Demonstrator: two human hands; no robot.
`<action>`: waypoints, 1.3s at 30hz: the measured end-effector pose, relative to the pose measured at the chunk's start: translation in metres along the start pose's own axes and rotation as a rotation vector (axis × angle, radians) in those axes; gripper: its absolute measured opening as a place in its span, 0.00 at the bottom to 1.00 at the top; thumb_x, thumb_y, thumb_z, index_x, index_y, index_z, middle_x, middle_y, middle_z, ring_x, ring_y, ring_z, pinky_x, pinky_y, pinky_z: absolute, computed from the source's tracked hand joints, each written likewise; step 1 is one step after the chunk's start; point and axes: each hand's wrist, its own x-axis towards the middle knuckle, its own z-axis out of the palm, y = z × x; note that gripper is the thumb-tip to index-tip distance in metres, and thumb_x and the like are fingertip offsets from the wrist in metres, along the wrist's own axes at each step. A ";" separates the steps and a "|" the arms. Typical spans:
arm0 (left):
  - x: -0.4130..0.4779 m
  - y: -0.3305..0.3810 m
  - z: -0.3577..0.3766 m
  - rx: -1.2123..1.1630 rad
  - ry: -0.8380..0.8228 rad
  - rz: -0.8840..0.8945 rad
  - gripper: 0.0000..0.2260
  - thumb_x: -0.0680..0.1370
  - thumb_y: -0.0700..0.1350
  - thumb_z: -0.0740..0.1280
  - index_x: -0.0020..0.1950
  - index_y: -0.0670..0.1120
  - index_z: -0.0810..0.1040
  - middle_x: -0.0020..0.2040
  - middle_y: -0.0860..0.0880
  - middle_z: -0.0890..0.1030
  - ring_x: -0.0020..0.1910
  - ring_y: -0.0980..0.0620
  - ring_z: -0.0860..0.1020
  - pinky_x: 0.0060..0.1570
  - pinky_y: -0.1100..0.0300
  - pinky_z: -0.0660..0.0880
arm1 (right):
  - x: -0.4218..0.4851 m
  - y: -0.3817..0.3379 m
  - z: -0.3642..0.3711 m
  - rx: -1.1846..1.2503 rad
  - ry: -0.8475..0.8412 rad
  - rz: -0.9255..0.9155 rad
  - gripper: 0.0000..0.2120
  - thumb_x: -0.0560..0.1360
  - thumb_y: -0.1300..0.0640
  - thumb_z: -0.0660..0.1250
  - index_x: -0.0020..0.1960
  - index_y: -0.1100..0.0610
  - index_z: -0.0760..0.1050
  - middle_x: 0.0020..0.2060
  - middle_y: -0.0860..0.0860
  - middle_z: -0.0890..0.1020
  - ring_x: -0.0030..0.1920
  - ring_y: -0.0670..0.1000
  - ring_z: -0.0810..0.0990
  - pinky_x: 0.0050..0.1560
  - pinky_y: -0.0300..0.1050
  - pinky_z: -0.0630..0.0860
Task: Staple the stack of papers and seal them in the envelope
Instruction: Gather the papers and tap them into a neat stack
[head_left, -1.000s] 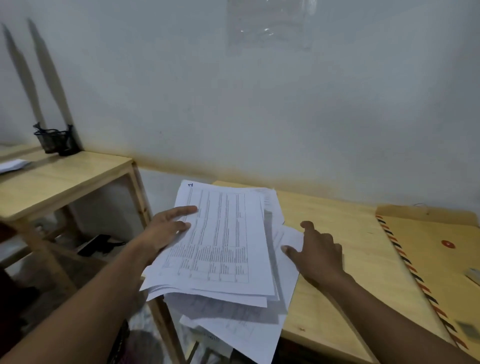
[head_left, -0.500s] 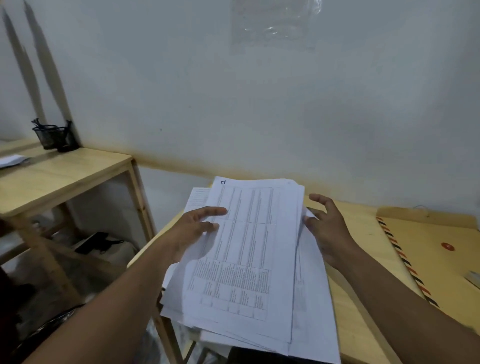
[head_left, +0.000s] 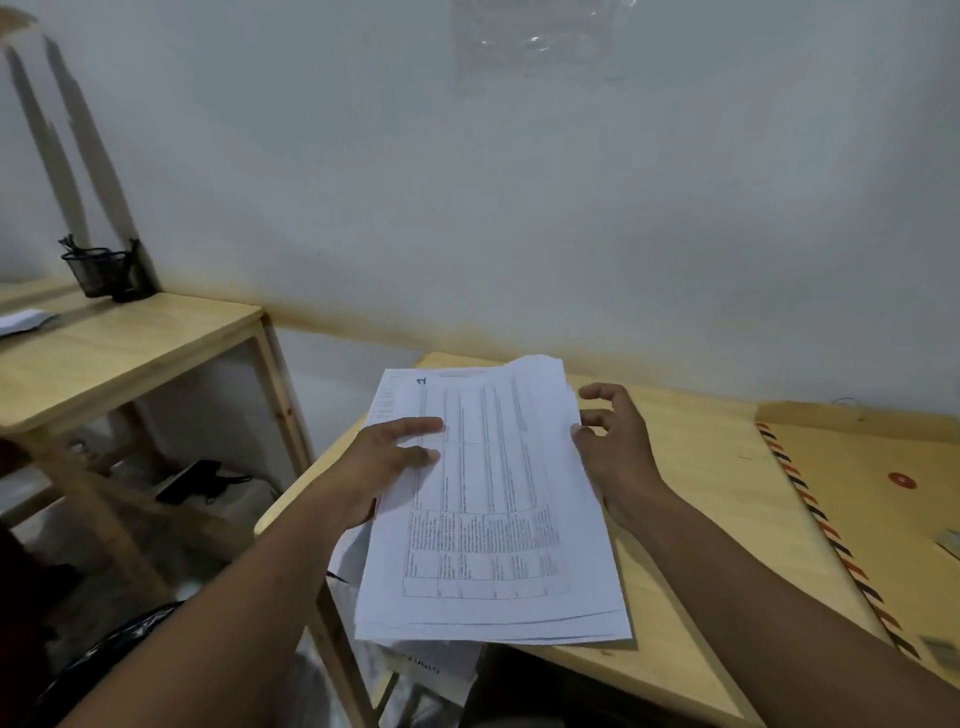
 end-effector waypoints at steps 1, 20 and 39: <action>-0.003 0.001 -0.005 -0.008 0.022 -0.027 0.14 0.77 0.29 0.68 0.58 0.42 0.84 0.55 0.43 0.86 0.50 0.45 0.86 0.58 0.52 0.80 | 0.001 0.001 0.008 0.006 -0.025 0.004 0.13 0.78 0.66 0.62 0.55 0.49 0.73 0.49 0.52 0.80 0.43 0.53 0.79 0.37 0.46 0.75; -0.021 0.017 -0.062 0.182 0.022 -0.093 0.14 0.79 0.31 0.65 0.58 0.45 0.85 0.56 0.42 0.85 0.51 0.41 0.85 0.52 0.49 0.82 | -0.003 0.041 -0.014 -1.119 -0.053 -0.126 0.35 0.73 0.32 0.63 0.72 0.51 0.66 0.65 0.51 0.76 0.64 0.57 0.72 0.57 0.53 0.71; -0.006 0.004 -0.018 0.419 -0.052 0.048 0.14 0.78 0.35 0.68 0.51 0.54 0.87 0.63 0.52 0.81 0.60 0.47 0.80 0.64 0.48 0.76 | -0.017 0.050 -0.004 -0.927 0.114 -0.076 0.26 0.76 0.41 0.66 0.70 0.50 0.65 0.59 0.48 0.80 0.66 0.53 0.73 0.60 0.52 0.60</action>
